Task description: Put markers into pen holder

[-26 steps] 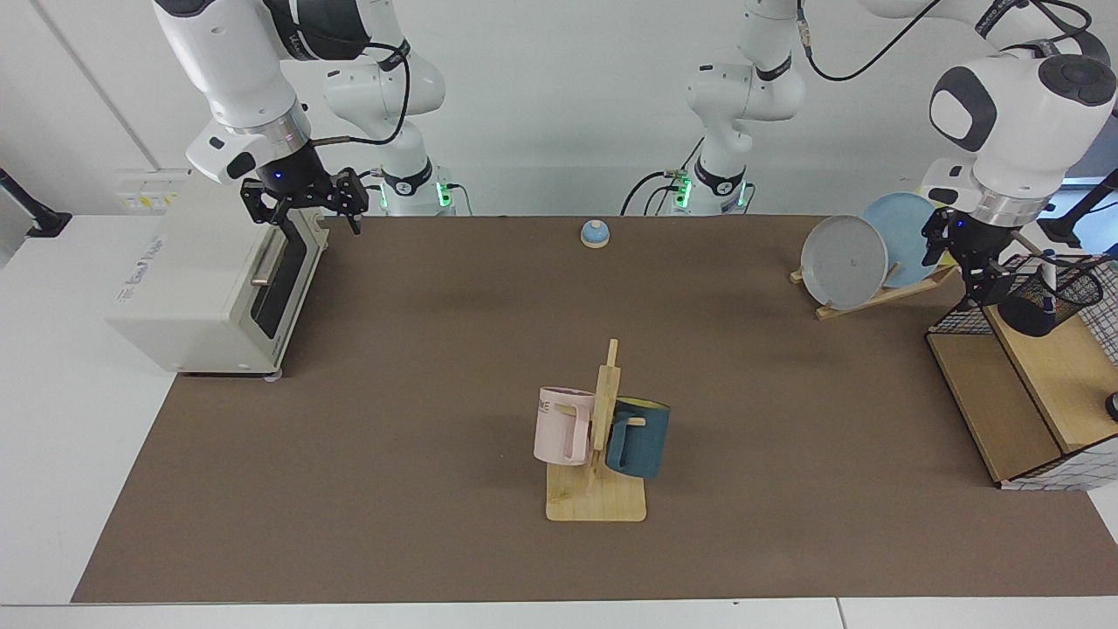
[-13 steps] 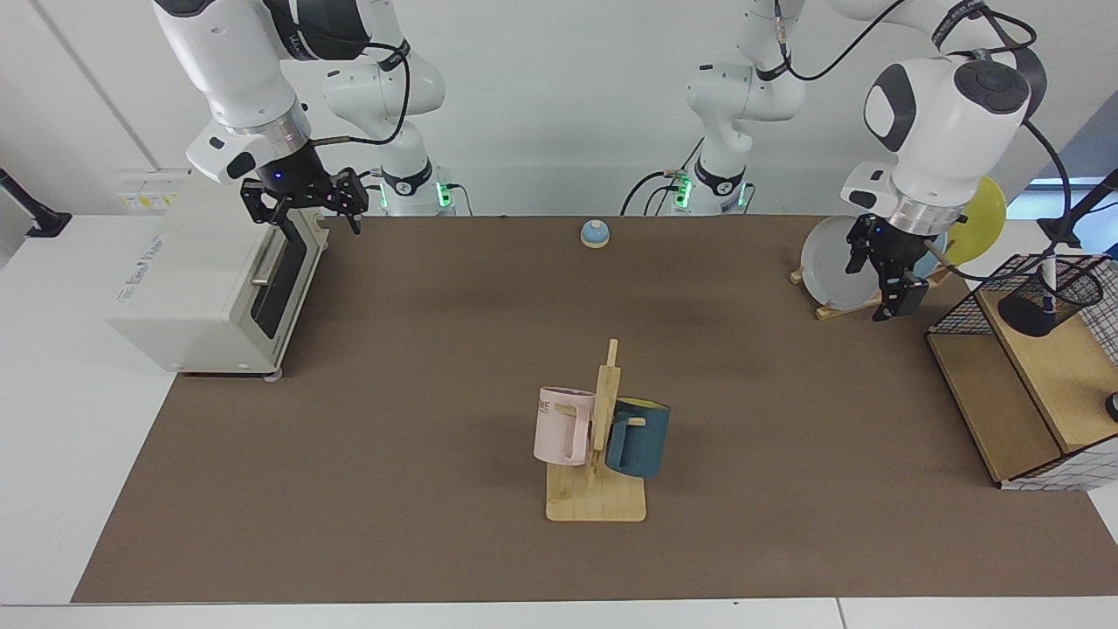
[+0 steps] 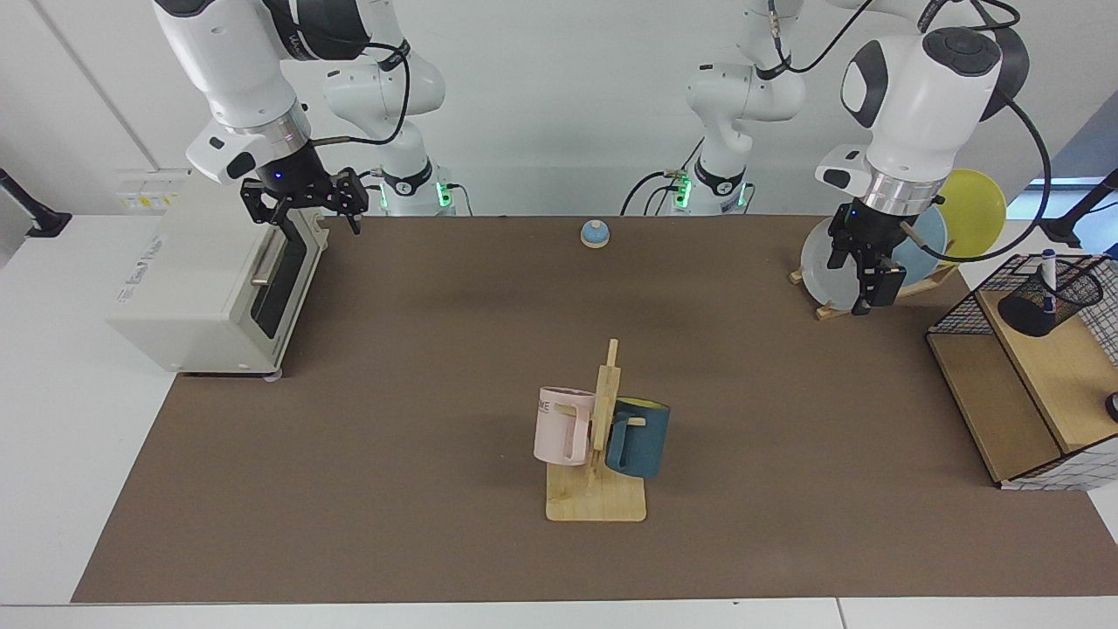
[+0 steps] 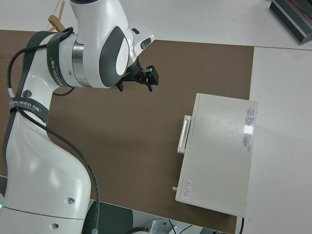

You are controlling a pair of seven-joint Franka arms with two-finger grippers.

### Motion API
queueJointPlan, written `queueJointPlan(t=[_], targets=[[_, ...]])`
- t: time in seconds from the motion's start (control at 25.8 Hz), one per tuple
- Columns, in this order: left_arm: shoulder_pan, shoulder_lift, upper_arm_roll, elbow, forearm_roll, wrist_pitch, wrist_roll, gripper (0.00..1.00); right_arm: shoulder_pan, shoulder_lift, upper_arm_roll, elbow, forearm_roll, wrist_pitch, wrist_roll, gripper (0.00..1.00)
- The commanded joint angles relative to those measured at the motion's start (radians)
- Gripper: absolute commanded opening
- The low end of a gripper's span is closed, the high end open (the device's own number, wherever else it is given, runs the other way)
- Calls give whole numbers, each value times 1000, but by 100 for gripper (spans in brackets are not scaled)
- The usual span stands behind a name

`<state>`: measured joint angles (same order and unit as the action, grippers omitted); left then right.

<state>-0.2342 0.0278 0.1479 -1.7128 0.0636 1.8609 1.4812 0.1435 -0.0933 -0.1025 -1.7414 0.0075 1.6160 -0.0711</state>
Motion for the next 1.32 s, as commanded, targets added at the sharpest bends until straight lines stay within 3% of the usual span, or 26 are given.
queueJointPlan(t=[0.0, 0.19, 0.54, 0.89, 1.28], targets=[[-14, 0, 12, 2, -35, 37, -70, 100, -13, -9, 6, -4, 16, -2, -26, 100], [-17, -3, 10, 4, -35, 34, -192, 100, -15, -9, 6, -4, 16, -2, -26, 100], [-17, -23, 21, 4, -30, -106, -680, 100, -13, -9, 6, -4, 16, -2, -26, 100], [-17, -31, 22, 19, -36, -193, -1056, 100, -13, -9, 6, -4, 16, -2, -26, 100], [-19, -37, 13, 16, -64, -204, -1322, 100, -13, -9, 6, -4, 16, -2, -26, 100]])
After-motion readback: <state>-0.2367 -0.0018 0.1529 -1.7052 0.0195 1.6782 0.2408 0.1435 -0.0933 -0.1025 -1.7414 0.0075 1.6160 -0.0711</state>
